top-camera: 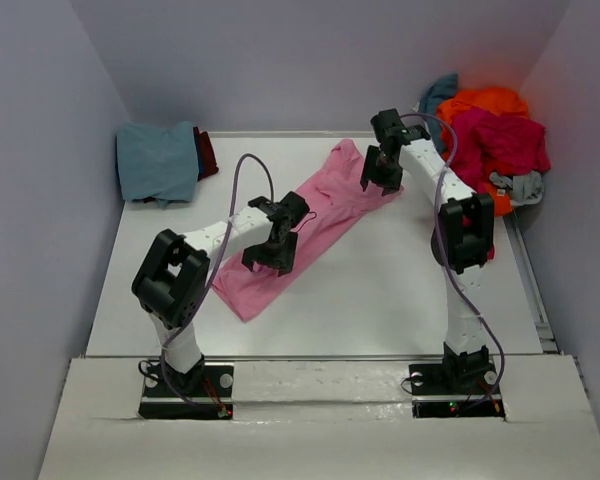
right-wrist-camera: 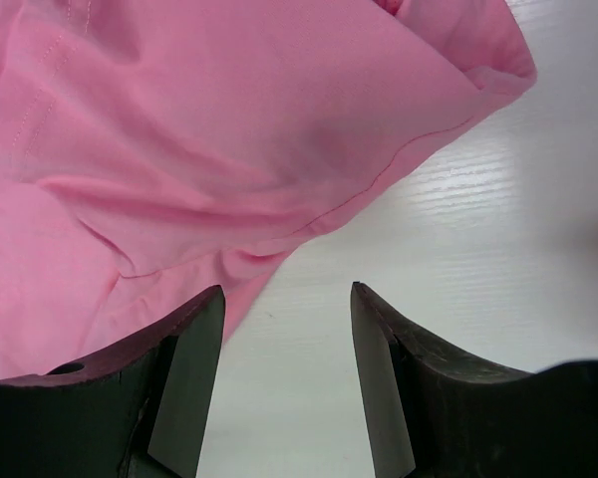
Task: Fold and stack the t-shirts
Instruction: Fold the tshirt
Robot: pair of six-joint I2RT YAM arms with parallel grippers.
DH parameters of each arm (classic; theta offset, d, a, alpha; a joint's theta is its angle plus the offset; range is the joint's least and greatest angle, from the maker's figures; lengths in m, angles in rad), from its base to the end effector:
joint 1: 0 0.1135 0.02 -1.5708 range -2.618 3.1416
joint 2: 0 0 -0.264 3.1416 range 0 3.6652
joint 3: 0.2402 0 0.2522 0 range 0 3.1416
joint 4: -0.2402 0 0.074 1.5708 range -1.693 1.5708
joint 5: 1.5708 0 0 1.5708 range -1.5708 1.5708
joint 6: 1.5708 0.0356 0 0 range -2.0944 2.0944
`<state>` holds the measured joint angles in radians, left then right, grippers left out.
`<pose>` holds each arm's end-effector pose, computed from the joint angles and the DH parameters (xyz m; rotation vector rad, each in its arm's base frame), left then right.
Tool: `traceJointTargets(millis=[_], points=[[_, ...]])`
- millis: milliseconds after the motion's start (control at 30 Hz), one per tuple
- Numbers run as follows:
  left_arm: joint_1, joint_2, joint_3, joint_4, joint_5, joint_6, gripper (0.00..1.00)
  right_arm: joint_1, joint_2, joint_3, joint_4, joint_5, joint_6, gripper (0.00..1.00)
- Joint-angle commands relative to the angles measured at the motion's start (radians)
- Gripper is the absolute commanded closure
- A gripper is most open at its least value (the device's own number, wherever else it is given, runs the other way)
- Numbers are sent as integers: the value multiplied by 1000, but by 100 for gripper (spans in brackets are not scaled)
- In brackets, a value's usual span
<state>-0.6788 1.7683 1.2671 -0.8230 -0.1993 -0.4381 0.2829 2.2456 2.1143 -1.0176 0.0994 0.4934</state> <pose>0.2706 -0.2093 0.2017 0.3047 2.8111 0.0541 0.4623 0.1307 0.2472 0.3137 2.6946 0.0949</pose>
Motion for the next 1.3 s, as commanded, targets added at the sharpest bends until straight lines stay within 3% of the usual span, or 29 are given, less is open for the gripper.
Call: traceJointTargets(millis=[0, 533, 733, 1000, 1267], points=[[10, 29, 55, 5, -43, 48, 21, -1, -38, -2, -7, 33, 20, 41], [104, 215, 186, 13, -138, 107, 21, -1, 88, 9, 31, 25, 31, 41], [104, 283, 180, 12, -132, 110, 21, -1, 203, 116, -16, -4, 31, 41], [104, 254, 63, 21, -172, 98, 21, -19, 279, 240, -67, 20, 40, 40], [70, 194, -123, 51, -85, 91, 22, -28, 377, 411, -87, -38, -21, 40]])
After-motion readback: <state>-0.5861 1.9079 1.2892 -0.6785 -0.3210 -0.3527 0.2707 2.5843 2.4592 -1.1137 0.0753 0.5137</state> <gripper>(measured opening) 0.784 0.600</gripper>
